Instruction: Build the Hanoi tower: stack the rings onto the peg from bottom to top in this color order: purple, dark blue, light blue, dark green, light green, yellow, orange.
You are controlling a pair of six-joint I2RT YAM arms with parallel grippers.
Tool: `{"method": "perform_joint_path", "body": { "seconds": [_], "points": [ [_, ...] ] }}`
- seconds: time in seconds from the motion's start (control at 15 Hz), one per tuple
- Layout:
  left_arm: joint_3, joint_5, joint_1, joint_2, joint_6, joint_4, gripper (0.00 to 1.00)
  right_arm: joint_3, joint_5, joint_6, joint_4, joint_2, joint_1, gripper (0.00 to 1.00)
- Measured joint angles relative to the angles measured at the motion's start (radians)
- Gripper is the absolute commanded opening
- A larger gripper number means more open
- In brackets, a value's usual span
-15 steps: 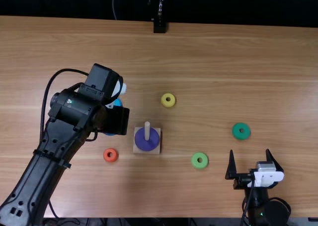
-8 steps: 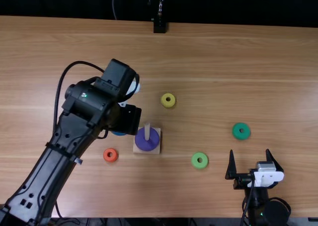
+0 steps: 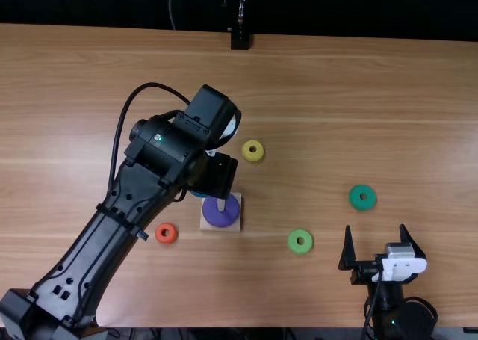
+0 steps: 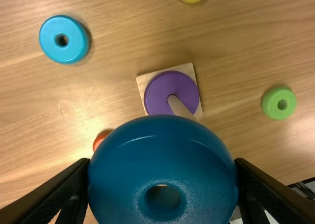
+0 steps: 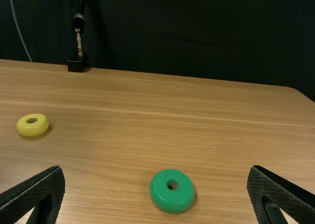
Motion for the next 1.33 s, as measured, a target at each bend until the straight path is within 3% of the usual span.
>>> {"method": "perform_joint_path", "body": {
  "seconds": [0.53, 1.0, 1.07, 1.2, 1.27, 1.33],
  "points": [
    [0.001, 0.001, -0.060, 0.050, -0.030, 0.006, 0.00, 0.000, 0.000, 0.000, 0.000, 0.000, 0.000, 1.00],
    [0.008, 0.000, -0.069, 0.075, -0.032, 0.014, 0.00, 0.000, 0.000, 0.000, 0.000, 0.000, 0.000, 1.00],
    [0.007, 0.002, -0.069, 0.080, -0.033, 0.014, 0.21, 0.000, 0.000, 0.000, 0.001, 0.000, 0.000, 1.00],
    [0.008, 0.003, -0.069, 0.082, -0.034, 0.015, 0.92, 0.000, 0.000, 0.000, 0.000, 0.000, 0.000, 1.00],
    [0.007, 0.004, -0.069, 0.082, -0.033, 0.016, 1.00, 0.000, 0.000, 0.000, 0.000, 0.000, 0.000, 1.00],
    [0.007, 0.005, -0.069, 0.082, -0.034, 0.013, 1.00, 0.000, 0.000, 0.000, 0.000, 0.000, 0.000, 1.00]
  ]
}}
